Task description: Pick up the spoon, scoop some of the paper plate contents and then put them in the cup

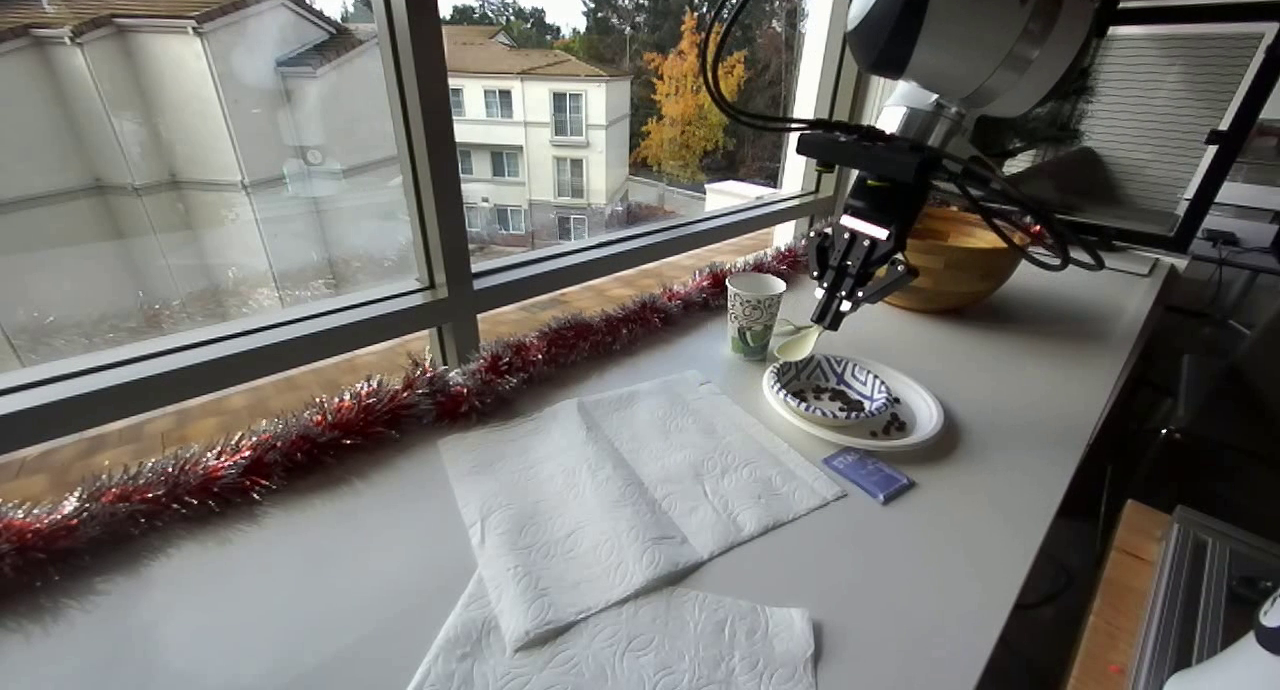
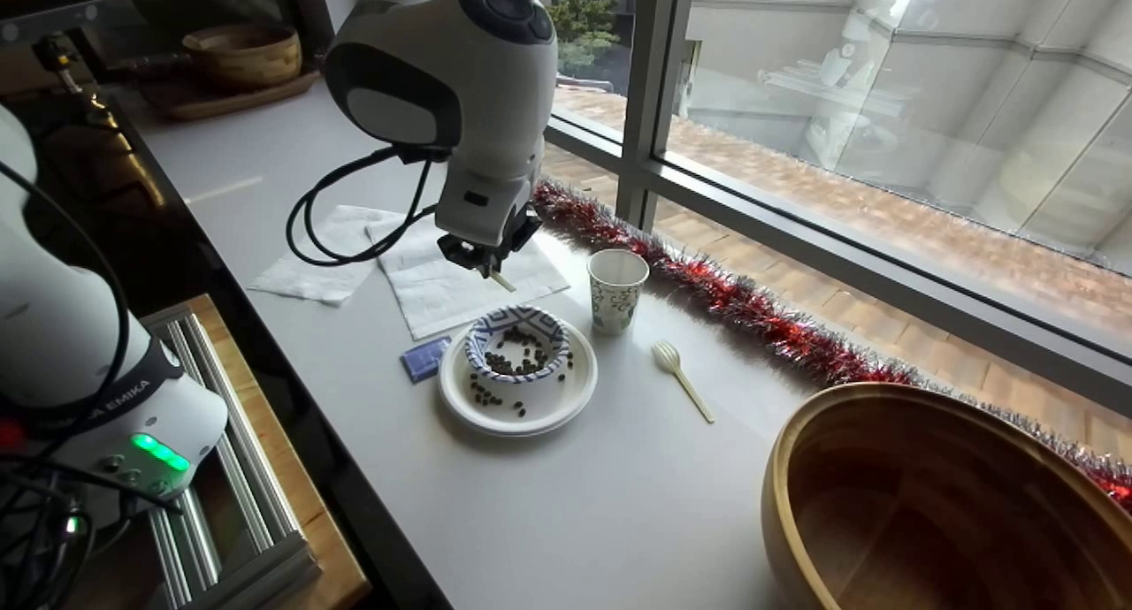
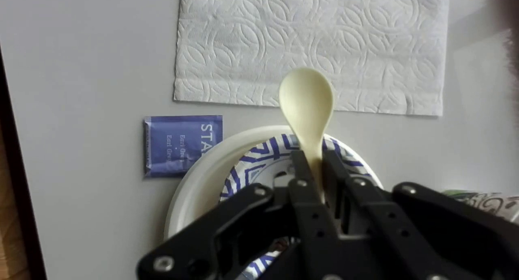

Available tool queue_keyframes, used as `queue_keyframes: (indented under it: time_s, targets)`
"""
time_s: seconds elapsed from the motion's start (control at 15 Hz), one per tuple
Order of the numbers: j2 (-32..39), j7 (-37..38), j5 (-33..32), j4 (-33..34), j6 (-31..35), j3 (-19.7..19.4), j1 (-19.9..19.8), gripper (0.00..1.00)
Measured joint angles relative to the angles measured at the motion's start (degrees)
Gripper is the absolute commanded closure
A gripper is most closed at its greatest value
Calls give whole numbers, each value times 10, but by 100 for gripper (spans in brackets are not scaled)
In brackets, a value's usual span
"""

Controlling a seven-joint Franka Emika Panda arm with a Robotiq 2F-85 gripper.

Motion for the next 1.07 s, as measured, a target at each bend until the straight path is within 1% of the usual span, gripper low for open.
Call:
queue_keyframes:
  time_s: [0.2, 0.4, 0.67, 1.07]
  targets:
    - [1, 44, -36, 1, 14, 0, -15, 97]
    - [14, 80, -48, 8, 14, -1, -21, 97]
    - [53, 134, -62, 31, 20, -5, -24, 97]
    - [114, 210, -121, 65, 22, -18, -23, 97]
